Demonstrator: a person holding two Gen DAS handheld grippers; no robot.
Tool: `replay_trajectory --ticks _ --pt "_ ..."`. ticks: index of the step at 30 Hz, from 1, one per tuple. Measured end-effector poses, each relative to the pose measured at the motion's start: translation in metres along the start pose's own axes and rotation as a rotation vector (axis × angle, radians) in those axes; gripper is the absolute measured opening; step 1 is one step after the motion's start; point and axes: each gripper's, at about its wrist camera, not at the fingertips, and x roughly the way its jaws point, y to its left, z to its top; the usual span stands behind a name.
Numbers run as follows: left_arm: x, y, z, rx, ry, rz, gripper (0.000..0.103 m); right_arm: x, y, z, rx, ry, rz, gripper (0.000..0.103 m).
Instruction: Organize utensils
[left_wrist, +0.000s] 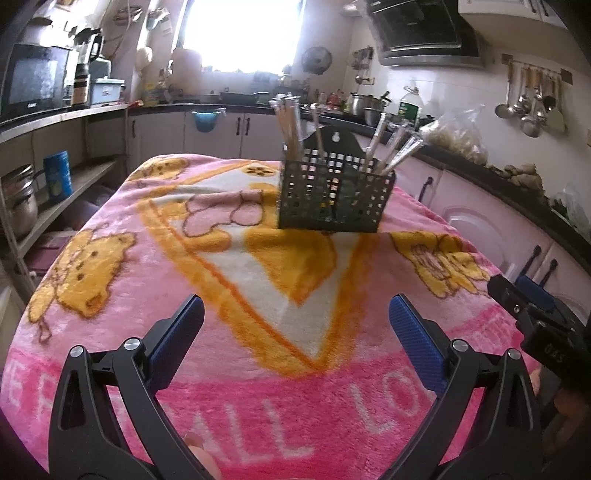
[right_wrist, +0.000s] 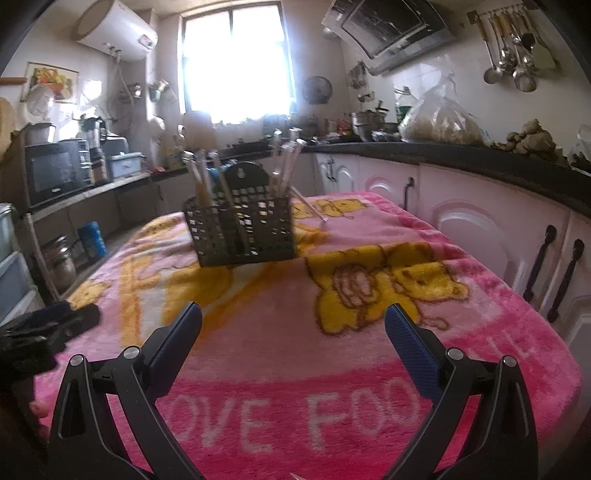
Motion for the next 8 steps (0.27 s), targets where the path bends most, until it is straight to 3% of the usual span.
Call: replay_trajectory --ticks 4,8 --pt "0.021 0.032 0.024 -0.023 0.058 0.084 0.092 0.036 -0.032 0.013 -0.008 0.132 -0.193 0.097" --pt "0.074 0.085 0.065 0.007 0.151 0.265 0.092 0.100 -0.100 0.025 0.097 0.366 -0.354 0.097"
